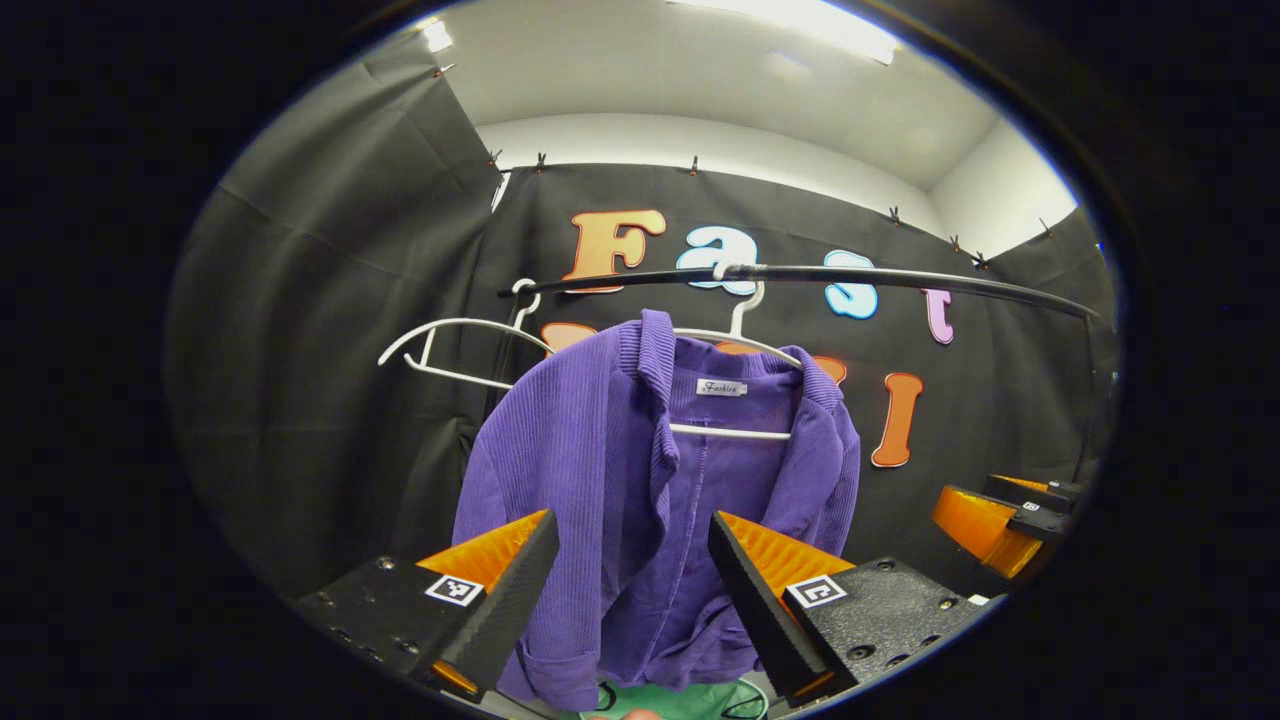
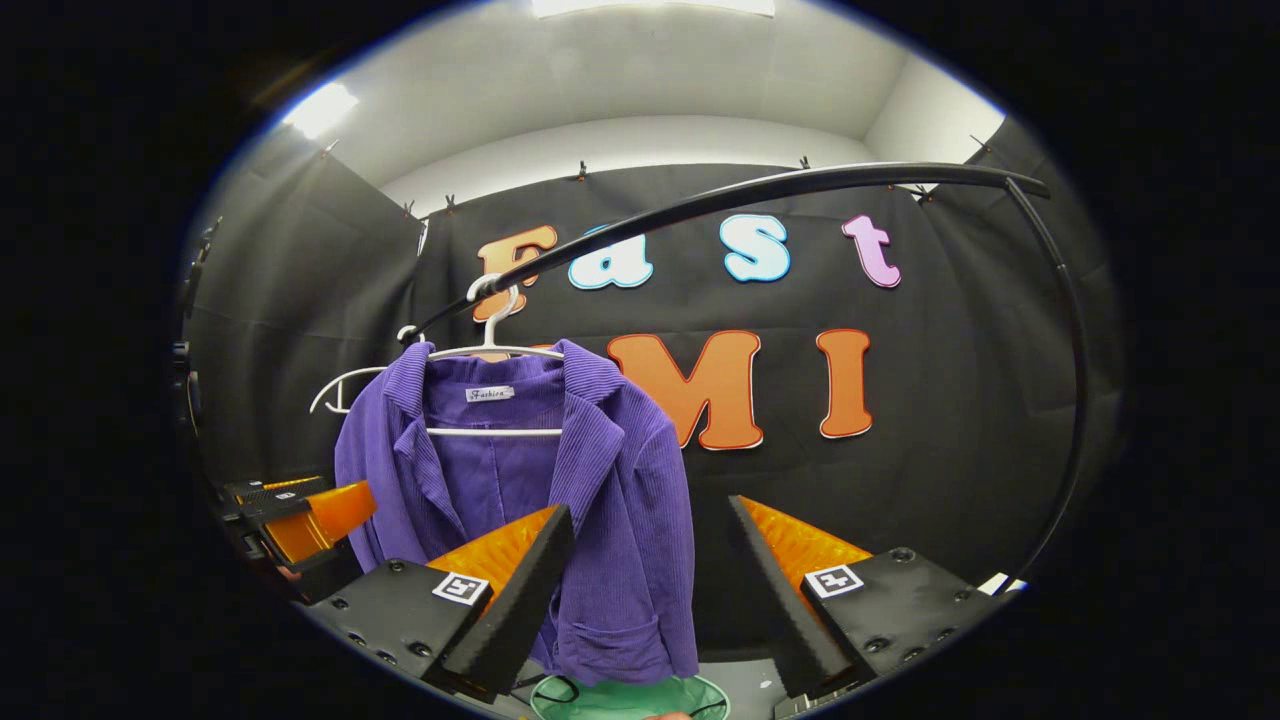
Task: Grasp the clothes on the hanger with both hands and then place them into the laundry hamper below.
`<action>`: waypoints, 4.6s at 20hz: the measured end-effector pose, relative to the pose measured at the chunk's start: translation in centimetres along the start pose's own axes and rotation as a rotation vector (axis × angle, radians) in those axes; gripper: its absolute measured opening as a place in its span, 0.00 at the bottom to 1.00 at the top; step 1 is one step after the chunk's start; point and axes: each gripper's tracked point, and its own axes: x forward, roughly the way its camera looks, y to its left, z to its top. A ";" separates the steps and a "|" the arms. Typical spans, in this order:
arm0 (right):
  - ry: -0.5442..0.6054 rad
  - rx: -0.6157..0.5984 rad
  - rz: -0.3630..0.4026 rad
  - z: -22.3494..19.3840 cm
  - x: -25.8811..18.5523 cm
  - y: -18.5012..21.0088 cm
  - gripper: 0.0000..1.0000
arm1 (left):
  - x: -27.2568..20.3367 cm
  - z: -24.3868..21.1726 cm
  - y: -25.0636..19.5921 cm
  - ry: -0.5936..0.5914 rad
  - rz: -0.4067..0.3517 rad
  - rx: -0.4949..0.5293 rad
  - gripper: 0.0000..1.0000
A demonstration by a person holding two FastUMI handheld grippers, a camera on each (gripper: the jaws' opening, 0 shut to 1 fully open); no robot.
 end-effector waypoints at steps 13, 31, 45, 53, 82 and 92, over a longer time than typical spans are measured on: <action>0.010 0.014 -0.016 -1.3 2.1 2.8 0.99 | 0.3 1.1 3.3 -0.049 -0.026 0.023 0.95; 0.089 0.013 0.006 -5.9 9.0 4.5 0.94 | -0.2 0.3 6.2 -0.023 -0.012 0.013 0.92; 0.239 0.068 -0.293 -13.7 18.2 1.8 0.98 | -1.5 -2.2 11.4 0.056 -0.010 -0.009 0.95; 0.236 0.067 -0.177 -12.8 18.5 -0.6 0.14 | 0.2 -4.5 7.9 0.119 -0.170 -0.077 0.95; -0.046 -0.007 0.096 -2.1 11.9 -8.3 0.07 | 8.7 -5.0 7.1 -0.063 0.416 0.403 0.06; -0.164 -0.046 -0.056 1.2 13.1 -10.6 0.07 | 8.4 9.2 17.6 -0.201 0.586 0.392 0.06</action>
